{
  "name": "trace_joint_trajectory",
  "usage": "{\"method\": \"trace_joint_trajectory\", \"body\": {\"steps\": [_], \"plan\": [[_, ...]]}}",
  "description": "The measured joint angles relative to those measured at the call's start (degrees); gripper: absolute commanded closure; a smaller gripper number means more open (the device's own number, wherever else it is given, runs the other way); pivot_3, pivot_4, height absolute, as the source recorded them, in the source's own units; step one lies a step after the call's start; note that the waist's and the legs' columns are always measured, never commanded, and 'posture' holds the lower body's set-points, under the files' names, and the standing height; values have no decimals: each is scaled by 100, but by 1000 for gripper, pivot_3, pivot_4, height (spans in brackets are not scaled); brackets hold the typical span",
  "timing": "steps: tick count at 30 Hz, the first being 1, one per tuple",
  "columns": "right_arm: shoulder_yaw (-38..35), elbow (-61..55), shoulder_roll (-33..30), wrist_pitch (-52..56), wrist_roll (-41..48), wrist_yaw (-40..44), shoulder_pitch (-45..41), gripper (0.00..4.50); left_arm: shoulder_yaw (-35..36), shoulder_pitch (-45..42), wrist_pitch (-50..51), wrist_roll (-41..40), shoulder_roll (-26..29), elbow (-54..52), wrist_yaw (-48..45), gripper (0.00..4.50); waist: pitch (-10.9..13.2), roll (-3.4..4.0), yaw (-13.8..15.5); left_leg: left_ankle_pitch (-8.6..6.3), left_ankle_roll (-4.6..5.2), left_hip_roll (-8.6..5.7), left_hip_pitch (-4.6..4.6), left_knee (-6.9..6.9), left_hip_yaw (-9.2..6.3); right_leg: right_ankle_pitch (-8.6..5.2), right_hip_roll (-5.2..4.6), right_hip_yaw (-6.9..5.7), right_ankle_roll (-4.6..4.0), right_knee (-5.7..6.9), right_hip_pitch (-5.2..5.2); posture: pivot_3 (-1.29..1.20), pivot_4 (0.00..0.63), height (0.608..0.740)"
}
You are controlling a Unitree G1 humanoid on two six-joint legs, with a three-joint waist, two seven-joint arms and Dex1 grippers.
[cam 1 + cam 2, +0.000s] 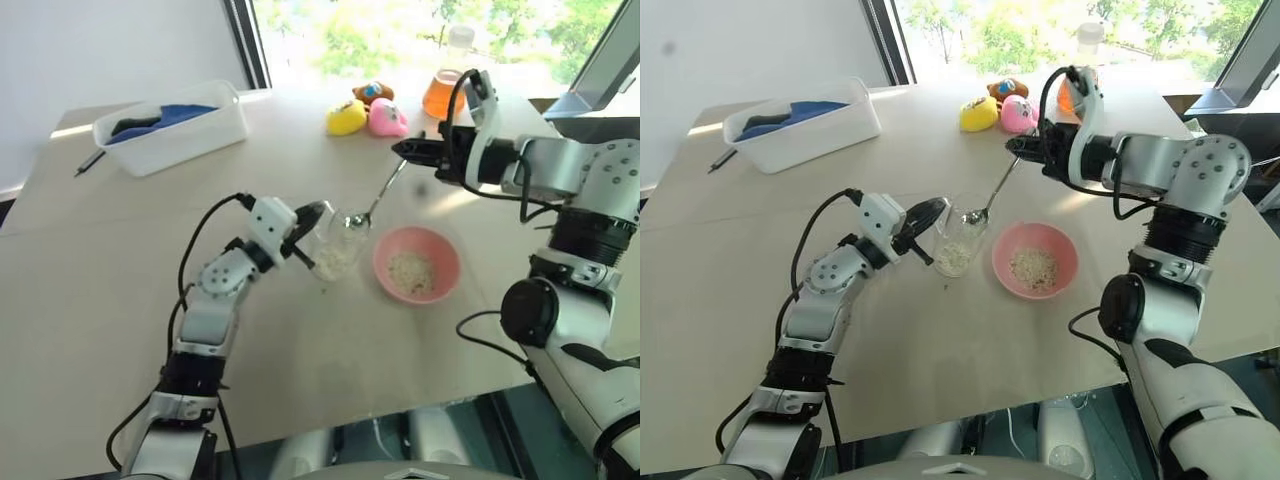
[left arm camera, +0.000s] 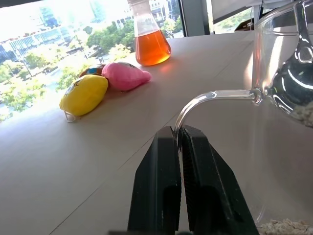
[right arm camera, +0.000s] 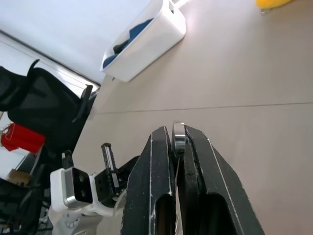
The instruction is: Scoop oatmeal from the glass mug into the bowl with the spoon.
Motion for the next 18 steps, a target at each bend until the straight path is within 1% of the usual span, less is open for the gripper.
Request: {"method": "trace_joint_trajectory", "body": {"steps": [5, 11, 18], "plan": [[-279, 156, -24, 0, 358, -393, -19, 4500, -1, 6, -66, 24, -3, 12, -9, 4452, -2, 1, 1, 0, 0, 0, 0, 1, 0, 0, 0, 1, 0, 2, 0, 0, 150, 740], [-592, 358, -180, 0, 1033, -958, -37, 4500, 4, -13, -143, 22, -2, 116, -37, 4452, -4, 4, 0, 0, 1, 0, 1, 1, 2, 0, -1, 3, 0, 2, 1, 0, 150, 740], [-711, 506, -308, 0, 1844, -1482, -37, 4500, 4, -30, -220, 21, -2, 173, -91, 4452, -5, 7, 1, 0, 1, 0, 0, 0, 3, 0, -1, 4, 0, 2, 1, 0, 150, 740]]}}
